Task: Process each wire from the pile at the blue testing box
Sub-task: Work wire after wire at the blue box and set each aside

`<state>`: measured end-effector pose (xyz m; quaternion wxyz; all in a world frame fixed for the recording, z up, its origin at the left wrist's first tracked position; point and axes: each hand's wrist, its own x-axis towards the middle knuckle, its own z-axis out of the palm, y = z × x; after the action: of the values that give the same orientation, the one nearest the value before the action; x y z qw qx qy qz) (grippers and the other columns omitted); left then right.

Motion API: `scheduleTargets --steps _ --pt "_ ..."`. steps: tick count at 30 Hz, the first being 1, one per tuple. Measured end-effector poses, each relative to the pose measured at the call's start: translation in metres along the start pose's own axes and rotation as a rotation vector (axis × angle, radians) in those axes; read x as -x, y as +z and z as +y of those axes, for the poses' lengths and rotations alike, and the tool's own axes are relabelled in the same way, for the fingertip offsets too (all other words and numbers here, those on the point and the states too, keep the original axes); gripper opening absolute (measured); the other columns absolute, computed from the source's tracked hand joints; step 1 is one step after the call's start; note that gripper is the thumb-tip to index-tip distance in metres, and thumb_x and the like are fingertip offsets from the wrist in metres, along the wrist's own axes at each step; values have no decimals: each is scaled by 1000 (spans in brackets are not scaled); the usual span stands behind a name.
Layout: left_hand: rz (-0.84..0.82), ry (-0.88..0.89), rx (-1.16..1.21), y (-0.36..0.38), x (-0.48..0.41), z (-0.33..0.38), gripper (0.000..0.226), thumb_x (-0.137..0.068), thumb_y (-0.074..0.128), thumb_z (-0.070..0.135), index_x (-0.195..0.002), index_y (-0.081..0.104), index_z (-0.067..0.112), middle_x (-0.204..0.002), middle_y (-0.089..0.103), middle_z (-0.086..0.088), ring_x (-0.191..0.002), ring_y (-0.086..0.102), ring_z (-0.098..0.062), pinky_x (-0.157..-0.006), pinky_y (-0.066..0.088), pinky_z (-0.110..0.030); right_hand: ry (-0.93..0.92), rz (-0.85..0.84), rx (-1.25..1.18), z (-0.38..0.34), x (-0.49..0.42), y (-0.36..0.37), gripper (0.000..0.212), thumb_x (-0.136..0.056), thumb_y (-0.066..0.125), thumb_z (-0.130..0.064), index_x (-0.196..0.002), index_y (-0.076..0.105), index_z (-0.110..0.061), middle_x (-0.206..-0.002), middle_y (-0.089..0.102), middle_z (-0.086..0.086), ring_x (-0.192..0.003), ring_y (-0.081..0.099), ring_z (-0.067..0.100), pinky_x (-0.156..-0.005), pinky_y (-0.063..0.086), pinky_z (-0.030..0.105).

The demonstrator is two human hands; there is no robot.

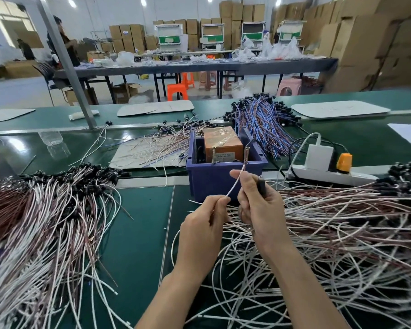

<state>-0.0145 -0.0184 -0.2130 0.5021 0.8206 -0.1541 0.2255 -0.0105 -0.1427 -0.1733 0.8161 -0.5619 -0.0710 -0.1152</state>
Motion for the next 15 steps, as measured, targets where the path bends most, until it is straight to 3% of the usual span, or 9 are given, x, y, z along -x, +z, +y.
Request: scheduleTargets --steps 5,15 --pt "60 -30 31 -2 -2 2 21 -101 42 50 -113 57 41 -85 67 13 -75 65 -13 -68 55 -40 -4 -38 23 0 2 2 32 -88 63 -49 -104 78 -25 -53 38 -7 -44 28 5 -41 27 18" --pt "96 -21 82 -3 -4 4 14 -106 48 28 -107 57 40 -93 65 15 -90 64 -16 -78 53 -44 18 -116 -1 -1 6 7 33 -86 65 -50 -104 79 -26 -55 37 -6 -44 27 7 -42 24 19"
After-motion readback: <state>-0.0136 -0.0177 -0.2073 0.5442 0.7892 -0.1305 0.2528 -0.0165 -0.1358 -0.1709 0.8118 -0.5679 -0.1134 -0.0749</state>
